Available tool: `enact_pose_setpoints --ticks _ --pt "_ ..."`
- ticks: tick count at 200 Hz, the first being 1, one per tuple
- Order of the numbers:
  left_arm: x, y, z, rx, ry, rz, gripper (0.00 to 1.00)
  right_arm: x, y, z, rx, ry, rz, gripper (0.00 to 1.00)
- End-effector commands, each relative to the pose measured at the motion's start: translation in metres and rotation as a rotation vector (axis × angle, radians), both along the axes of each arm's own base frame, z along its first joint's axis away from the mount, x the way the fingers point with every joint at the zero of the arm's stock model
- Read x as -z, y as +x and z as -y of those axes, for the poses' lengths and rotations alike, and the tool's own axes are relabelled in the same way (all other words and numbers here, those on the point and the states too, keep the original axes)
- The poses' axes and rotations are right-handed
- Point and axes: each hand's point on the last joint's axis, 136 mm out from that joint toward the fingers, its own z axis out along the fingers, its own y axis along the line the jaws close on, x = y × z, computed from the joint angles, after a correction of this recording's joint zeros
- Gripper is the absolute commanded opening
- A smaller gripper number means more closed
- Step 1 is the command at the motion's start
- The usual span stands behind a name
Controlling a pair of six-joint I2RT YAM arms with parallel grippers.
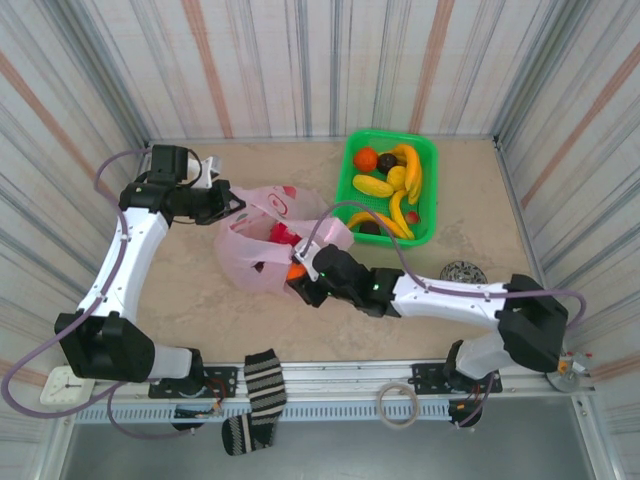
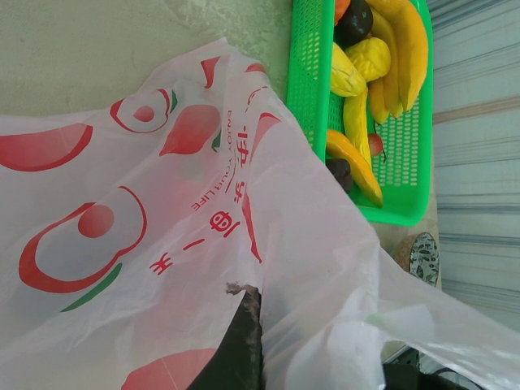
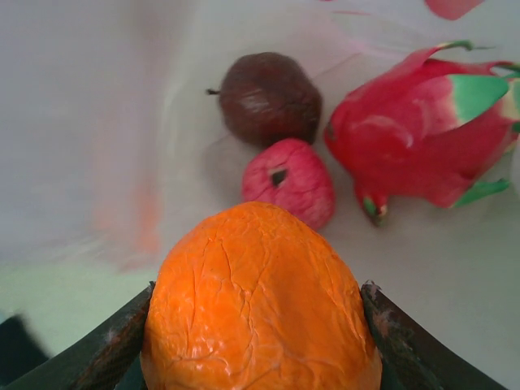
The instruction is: Place the fake fruits into the plastic bag and tie a complex knot
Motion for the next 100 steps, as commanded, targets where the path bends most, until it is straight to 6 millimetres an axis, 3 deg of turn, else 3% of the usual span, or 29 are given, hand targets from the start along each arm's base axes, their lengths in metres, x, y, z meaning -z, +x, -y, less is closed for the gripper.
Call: enact_pose_setpoints --ticks 1,41,65,100 --pt "-0.005 -0.004 0.003 0.034 -0.004 0.026 0.00 -0.020 0.031 -0.014 0.062 0.045 0.099 0.43" --pt "-0.004 -0.002 0.004 0.036 -0.006 0.023 0.00 0.005 0.051 -0.019 0.122 -0.039 0.047 0.45" --pt "-0.004 -0.001 0.002 0.029 0.002 0.025 0.00 0.019 0.054 -0.017 0.140 -0.061 -0.006 0.53" --pt "-0.004 0.001 0.000 0.021 0.001 0.024 0.00 0.017 0.053 -0.013 0.142 -0.053 -0.041 0.64"
